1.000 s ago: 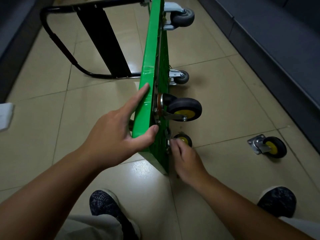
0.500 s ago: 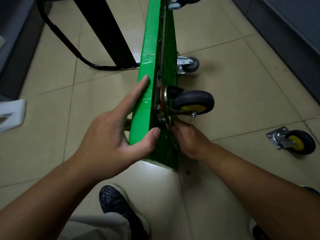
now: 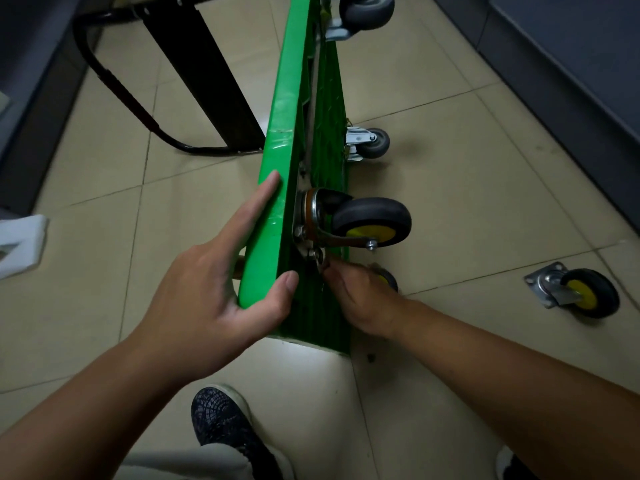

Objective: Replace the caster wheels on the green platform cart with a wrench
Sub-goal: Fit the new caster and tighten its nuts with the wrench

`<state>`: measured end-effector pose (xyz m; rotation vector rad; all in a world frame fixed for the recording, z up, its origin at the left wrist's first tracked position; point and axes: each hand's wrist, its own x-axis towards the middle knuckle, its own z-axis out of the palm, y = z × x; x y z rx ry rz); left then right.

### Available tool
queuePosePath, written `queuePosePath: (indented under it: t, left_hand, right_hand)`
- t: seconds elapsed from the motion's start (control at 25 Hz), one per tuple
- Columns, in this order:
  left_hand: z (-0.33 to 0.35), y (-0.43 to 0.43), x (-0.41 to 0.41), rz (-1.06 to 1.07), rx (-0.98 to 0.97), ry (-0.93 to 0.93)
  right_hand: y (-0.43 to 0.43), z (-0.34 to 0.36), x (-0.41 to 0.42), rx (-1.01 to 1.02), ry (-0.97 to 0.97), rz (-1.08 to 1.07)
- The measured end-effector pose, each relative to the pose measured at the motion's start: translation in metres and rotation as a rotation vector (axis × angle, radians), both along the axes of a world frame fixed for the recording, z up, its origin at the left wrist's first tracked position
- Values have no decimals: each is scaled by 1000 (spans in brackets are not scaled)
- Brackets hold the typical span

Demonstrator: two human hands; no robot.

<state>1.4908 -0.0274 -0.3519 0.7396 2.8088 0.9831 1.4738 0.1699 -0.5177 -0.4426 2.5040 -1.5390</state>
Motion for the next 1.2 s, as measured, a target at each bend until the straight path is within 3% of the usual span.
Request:
queuePosePath:
  t: [0.44,0.6,0.72,0.8,0.88,1.04,1.2]
  left_hand:
    - [0,-1,2,57,-39,1]
    - [4,1,5,74,-12,-48]
    - [6,2,2,39,-9,-107]
    - [8,1,3,32,-19,-110]
    - [7,-2,3,26,-27,-100]
    - [5,-2,0,10,-16,-88]
    - [3,-1,-1,0,25,-88]
  right_hand:
    - [-9,38,27,-38,-260,-147]
    - [-21,55,37,-147,-353,-204]
    - [-24,38,57,-357,-300,-389]
    - [-24,24,75,-457,-167,-432]
    - [-22,16,88,-475,-36,-422]
    - [-21,3,90,-543,-9,-476]
    - [-17,-14,79,-471,138,-438]
